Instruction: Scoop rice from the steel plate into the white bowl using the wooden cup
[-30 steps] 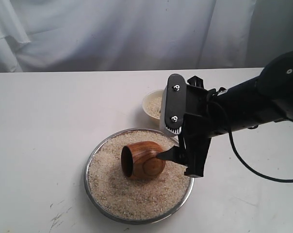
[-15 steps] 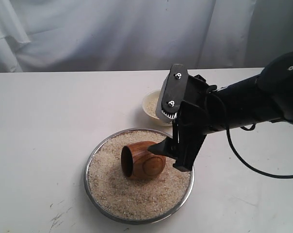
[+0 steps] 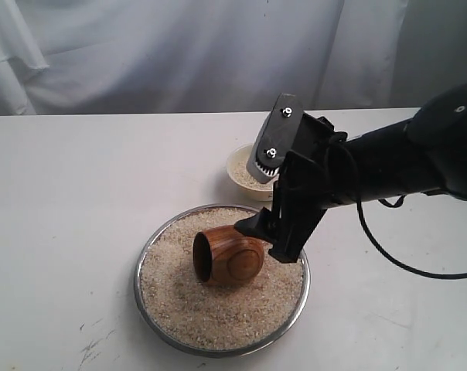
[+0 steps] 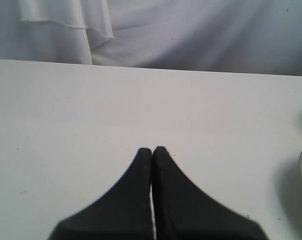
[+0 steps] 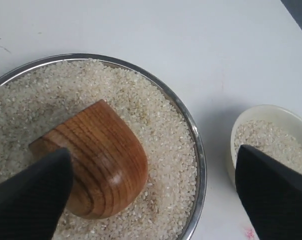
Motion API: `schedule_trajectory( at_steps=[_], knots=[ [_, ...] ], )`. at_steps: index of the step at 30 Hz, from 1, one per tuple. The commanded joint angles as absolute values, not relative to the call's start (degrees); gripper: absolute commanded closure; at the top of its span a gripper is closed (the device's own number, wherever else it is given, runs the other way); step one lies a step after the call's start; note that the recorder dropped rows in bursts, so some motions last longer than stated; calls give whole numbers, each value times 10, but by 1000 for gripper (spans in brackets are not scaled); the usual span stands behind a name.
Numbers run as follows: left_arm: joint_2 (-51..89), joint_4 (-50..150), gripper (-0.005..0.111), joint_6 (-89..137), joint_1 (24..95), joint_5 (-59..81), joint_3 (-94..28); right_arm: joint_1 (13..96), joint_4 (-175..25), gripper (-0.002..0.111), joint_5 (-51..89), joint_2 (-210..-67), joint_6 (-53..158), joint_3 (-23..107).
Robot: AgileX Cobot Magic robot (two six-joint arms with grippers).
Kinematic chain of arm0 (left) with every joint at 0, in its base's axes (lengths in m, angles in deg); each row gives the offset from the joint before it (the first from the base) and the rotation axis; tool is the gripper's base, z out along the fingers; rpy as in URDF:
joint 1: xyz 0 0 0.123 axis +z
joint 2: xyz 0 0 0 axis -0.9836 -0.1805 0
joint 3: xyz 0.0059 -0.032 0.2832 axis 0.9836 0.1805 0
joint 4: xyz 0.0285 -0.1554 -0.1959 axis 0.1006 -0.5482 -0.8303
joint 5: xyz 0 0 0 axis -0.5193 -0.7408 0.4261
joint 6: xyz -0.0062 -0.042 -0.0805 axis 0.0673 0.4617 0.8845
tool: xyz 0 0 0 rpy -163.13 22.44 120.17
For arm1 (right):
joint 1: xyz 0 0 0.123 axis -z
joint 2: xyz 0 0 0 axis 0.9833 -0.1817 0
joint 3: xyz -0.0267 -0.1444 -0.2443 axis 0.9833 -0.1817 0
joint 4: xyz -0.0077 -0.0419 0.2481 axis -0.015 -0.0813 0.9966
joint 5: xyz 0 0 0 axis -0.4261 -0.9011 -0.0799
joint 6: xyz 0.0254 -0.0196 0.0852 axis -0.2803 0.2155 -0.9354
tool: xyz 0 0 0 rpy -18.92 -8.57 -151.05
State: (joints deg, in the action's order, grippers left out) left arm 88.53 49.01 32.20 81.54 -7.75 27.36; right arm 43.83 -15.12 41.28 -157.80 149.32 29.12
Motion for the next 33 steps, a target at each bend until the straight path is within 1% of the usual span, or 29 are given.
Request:
schedule_trajectory(
  at_steps=[1, 5, 7, 9, 12, 16, 25, 33],
  knots=[
    [888, 491, 107, 322, 814, -70, 276, 448, -145, 28, 418, -1594, 1504, 290],
    [888, 491, 107, 322, 814, -70, 276, 472, -150, 28, 519, -1611, 1506, 321],
    [888, 491, 107, 322, 814, -70, 276, 486, -166, 31, 598, -1621, 1516, 343],
    [888, 491, 107, 322, 814, -70, 276, 502, -189, 34, 648, -1634, 1516, 368],
    [888, 491, 107, 322, 814, -70, 276, 524, -210, 35, 698, -1655, 1512, 398],
    [888, 491, 107, 322, 814, -70, 276, 535, -234, 35, 749, -1689, 1511, 428],
    [888, 491, 107, 322, 814, -70, 276, 527, -258, 35, 736, -1717, 1503, 433],
    [888, 491, 107, 322, 814, -70, 276, 495, -258, 35, 643, -1717, 1480, 433]
  ],
)
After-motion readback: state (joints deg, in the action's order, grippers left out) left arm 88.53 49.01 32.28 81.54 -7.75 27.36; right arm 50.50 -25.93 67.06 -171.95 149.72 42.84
